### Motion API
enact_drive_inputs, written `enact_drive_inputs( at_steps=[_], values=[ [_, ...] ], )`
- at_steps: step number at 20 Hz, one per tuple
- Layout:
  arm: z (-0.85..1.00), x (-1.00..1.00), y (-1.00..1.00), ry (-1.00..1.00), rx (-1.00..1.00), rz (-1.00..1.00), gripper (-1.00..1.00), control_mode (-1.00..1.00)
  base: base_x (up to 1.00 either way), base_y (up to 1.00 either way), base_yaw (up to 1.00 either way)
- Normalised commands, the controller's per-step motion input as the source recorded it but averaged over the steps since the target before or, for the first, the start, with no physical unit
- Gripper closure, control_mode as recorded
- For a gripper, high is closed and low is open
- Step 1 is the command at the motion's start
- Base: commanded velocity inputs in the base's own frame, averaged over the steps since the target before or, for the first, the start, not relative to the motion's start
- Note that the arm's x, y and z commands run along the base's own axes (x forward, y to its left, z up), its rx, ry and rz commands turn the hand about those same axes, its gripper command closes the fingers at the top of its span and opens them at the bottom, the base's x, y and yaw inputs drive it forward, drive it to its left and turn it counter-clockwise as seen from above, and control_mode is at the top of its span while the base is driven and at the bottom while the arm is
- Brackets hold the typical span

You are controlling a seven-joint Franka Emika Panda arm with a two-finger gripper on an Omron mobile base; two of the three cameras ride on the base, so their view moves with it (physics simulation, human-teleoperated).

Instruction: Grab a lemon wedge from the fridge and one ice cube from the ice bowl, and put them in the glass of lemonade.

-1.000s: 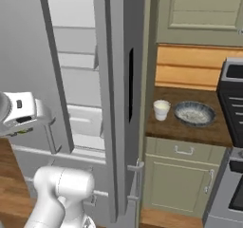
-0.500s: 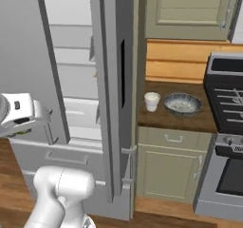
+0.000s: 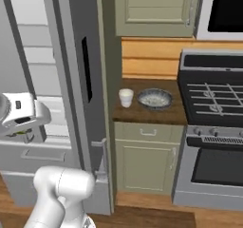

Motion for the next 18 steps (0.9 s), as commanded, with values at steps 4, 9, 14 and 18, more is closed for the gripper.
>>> enact_drive_inputs(
  at_steps=[4, 9, 14, 18],
  values=[
    [0.0, 0.0, 0.0, 0.0, 0.0, 0.0, 1.0, 1.0, -0.09, -0.85, -0.16],
    [0.0, 0.0, 0.0, 0.0, 0.0, 0.0, 1.0, 1.0, -0.18, -1.0, -0.18],
    [0.0, 0.0, 0.0, 0.0, 0.0, 0.0, 1.0, 1.0, -0.01, -0.93, -0.2],
    [0.0, 0.0, 0.0, 0.0, 0.0, 0.0, 1.0, 1.0, 0.17, -0.51, -0.1]
  ],
)
